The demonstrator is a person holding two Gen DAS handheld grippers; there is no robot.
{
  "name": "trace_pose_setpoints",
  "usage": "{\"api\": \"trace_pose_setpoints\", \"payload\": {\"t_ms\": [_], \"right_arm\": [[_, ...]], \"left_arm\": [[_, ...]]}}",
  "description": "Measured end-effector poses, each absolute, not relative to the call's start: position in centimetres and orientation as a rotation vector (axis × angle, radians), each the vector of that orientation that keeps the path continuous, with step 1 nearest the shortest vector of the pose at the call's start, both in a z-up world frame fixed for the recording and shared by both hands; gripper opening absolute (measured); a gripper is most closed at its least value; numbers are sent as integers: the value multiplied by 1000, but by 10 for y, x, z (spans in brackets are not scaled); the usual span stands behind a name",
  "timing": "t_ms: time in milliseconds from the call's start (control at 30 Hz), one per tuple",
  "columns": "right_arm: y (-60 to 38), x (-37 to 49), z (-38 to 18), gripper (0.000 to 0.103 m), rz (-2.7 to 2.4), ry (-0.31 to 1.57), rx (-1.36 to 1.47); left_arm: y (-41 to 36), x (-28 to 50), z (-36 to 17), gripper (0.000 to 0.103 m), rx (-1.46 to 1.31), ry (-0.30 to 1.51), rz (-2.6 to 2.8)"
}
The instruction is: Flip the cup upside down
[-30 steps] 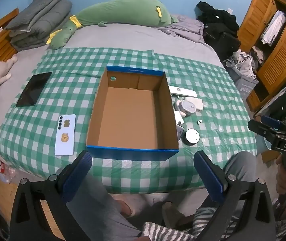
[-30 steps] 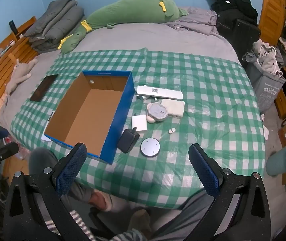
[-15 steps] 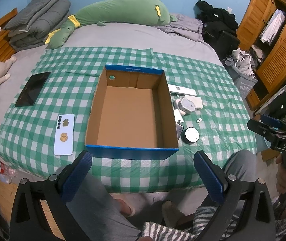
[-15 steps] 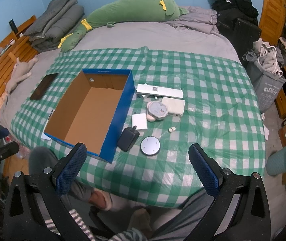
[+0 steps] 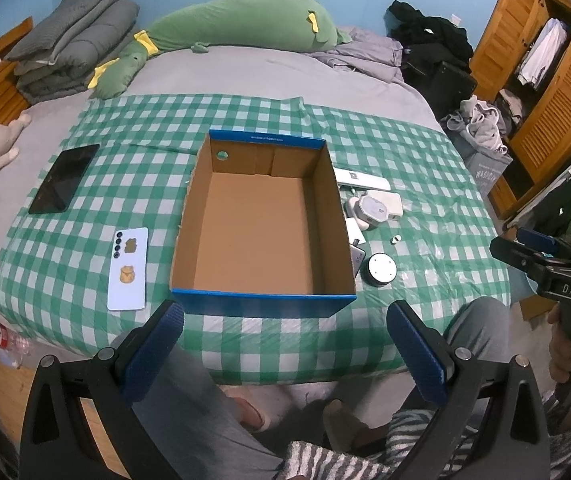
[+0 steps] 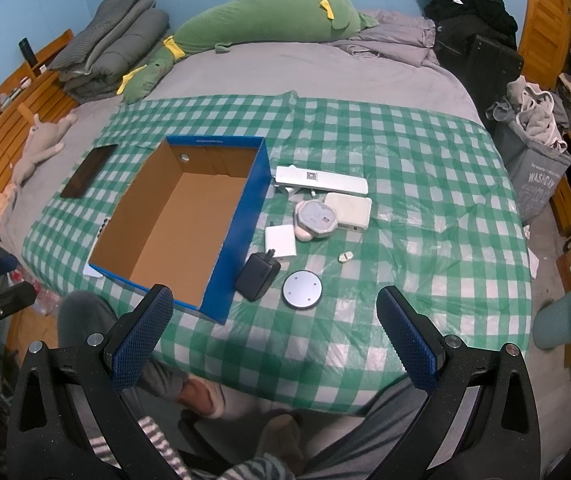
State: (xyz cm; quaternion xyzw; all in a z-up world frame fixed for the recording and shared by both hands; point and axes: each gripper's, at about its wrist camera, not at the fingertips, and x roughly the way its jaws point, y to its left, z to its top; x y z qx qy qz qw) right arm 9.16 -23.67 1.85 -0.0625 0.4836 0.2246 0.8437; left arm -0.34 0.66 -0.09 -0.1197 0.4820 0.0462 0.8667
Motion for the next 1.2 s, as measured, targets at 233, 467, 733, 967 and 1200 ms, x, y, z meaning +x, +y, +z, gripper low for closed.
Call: {"api": "trace_pose_setpoints", "payload": {"t_ms": [233, 467, 733, 967, 1200], "right_arm": [[-236, 91, 18, 101, 472, 1022, -132], [-236, 91, 18, 101, 472, 1023, -131], [-236, 92, 17, 101, 473, 1024, -133], [-236, 92, 17, 101, 471, 1025, -133], [-237, 93, 18, 101, 473, 1026, -134]], "left_arm": [[7, -2, 1, 102, -242, 1008, 100], [7, -1, 1, 102, -234, 1008, 106], [6, -3, 1, 102, -220, 989, 109], [7, -2, 2, 102, -219, 988, 102], [9, 0, 3, 102, -210, 989, 100]]}}
